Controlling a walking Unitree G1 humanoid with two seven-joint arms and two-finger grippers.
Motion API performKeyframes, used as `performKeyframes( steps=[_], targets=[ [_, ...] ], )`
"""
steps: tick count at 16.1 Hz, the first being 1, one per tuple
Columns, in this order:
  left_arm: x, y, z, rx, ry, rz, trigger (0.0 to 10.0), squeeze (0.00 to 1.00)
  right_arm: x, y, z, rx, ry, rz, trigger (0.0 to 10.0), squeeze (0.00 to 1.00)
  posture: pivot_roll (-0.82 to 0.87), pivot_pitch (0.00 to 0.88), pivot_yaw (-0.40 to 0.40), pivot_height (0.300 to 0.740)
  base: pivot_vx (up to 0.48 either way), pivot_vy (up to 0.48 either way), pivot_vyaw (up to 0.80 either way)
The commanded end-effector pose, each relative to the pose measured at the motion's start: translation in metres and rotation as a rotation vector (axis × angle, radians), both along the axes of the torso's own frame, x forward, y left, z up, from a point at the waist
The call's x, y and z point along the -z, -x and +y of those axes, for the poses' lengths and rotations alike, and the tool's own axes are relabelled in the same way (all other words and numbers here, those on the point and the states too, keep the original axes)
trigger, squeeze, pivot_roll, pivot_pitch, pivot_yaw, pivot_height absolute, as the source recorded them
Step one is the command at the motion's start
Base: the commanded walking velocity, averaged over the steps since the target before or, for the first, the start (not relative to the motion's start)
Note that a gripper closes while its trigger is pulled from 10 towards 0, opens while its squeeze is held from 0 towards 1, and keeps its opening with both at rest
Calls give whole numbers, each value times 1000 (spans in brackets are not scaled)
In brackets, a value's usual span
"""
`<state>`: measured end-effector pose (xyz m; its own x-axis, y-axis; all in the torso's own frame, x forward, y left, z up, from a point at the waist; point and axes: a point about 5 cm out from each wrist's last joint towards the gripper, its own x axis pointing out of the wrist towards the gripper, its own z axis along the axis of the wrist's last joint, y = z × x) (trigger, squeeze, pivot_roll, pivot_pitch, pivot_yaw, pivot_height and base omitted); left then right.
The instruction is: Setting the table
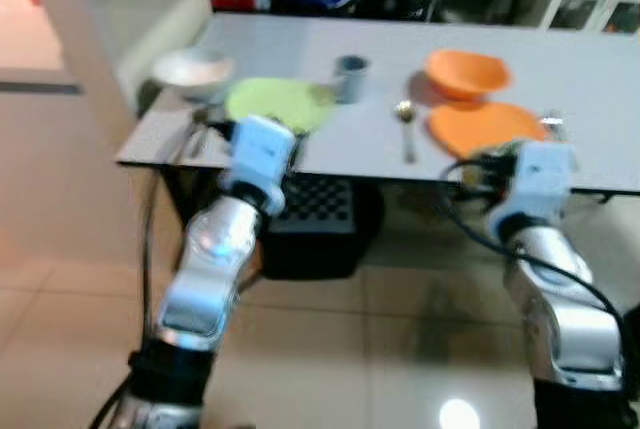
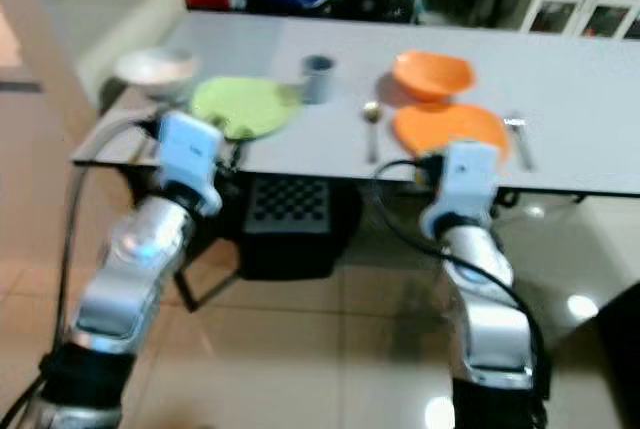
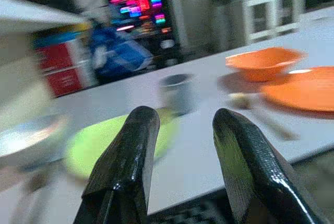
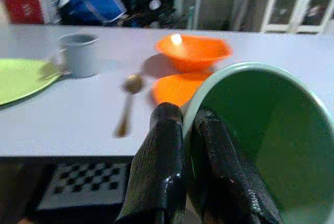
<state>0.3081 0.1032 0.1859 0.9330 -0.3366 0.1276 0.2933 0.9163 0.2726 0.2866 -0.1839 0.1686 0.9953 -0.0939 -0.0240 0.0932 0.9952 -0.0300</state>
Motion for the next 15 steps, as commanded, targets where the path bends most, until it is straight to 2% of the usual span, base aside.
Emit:
performKeyframes(
  steps=[1, 3, 5, 8, 9, 10, 12, 15],
  targets=[
    [-5, -2, 6, -10, -12, -16, 10000, 0, -7, 0, 9, -31, -5, -25, 10000, 0, -27, 0, 21, 740, 0, -480, 0],
    [-9, -8, 2, 9, -18, -26, 10000, 0, -6, 4, 5, -28, 3, -20, 10000, 0, -35, 0, 22, 740, 0, -480, 0],
    [-7, -6, 0, 12, -14, -13, 10000, 0, -2, 6, -2, -10, 8, -6, 10000, 0, -13, 0, 26, 740, 0, -366, 0],
    [-10, -2, 0, 22, -1, -16, 10000, 0, -6, 2, -2, 9, -21, -37, 10000, 0, -10, 0, 29, 740, 0, 0, 0],
    [-9, -5, 6, 4, -5, -15, 10000, 0, -13, 2, 8, -24, -44, -71, 10000, 0, -40, 0, 58, 740, 0, 0, 0],
    [-9, -8, 7, -7, 14, -1, 10000, 0, -15, 4, 12, -35, -29, -83, 10000, 0, -51, 0, 63, 740, 0, 0, 0],
    [-12, -13, 1, 21, 18, -9, 10000, 0, -15, 4, 12, -34, -28, -73, 10000, 0, -56, 0, 60, 740, 0, 0, 0],
    [-14, -9, -1, 39, 39, -13, 10000, 0, -12, 1, 10, -18, -30, -66, 10000, 0, -38, 0, 61, 740, 335, 0, 0]
  ],
)
